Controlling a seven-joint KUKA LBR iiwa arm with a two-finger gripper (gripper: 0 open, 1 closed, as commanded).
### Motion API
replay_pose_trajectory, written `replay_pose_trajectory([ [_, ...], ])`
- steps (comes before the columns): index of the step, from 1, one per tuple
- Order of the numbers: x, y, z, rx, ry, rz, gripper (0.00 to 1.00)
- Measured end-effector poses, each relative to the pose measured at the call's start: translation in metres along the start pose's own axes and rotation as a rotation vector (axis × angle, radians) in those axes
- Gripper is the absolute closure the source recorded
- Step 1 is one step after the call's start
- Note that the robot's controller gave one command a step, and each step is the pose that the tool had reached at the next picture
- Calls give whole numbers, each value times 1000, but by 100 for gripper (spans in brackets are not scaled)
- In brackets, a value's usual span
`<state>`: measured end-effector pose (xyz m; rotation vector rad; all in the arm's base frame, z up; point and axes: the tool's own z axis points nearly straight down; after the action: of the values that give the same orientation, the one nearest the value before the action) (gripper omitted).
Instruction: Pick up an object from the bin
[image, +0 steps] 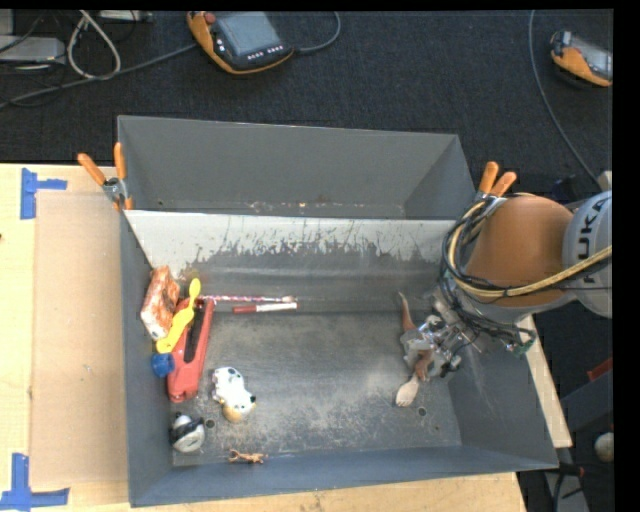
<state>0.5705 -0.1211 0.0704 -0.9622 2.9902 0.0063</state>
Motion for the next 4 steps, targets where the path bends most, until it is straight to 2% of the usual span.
replay_pose_trajectory([
  [1, 0, 0, 0, 0, 0, 0, 100],
  [2, -1, -22, 0, -3, -3, -152, 100],
  [3, -1, -34, 0, -6, -1, -189, 100],
  [4, -4, -26, -61, -8, 1, -213, 100],
])
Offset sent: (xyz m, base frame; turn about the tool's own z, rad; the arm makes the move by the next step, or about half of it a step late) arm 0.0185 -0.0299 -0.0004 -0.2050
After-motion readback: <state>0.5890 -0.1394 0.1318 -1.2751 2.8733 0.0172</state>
